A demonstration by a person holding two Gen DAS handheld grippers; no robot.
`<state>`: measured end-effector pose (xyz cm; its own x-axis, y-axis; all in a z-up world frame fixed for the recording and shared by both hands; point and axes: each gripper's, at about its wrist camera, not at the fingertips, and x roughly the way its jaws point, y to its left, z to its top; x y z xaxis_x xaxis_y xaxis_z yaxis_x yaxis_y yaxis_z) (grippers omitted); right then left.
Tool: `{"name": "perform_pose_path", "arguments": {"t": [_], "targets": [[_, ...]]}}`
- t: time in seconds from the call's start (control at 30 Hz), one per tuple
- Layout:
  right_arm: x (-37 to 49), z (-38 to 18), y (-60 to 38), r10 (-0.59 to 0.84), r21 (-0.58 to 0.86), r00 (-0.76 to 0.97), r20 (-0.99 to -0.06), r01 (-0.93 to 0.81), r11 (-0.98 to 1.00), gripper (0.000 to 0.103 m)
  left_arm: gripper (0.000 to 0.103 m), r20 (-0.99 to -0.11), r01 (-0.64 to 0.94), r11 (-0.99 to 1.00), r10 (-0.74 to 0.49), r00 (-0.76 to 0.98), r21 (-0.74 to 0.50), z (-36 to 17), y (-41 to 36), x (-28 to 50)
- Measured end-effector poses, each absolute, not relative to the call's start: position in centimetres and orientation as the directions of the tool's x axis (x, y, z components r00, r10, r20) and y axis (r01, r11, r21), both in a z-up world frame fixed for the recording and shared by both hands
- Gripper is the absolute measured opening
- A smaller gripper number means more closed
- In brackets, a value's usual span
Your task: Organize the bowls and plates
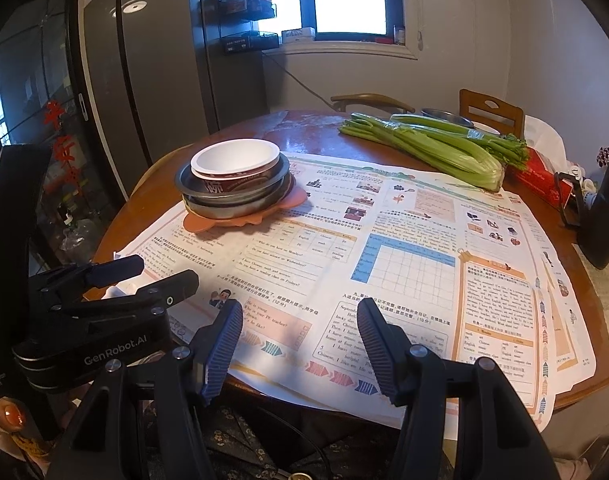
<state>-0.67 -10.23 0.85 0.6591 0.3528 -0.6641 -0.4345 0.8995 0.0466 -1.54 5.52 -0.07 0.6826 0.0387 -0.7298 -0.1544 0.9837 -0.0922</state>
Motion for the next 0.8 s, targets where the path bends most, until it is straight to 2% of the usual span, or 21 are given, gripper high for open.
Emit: {"name": "perform_pose_path", "arguments": {"t": [0.8], "targets": [[-0.68,0.43,-9.95,0.358,0.049,0.644,-0.676,-0.445,0.894,0.059,0.068,-0.732,-0.156,0.983,0.037,0.68,-0.096,-0.16,5.72,-1.62]]}}
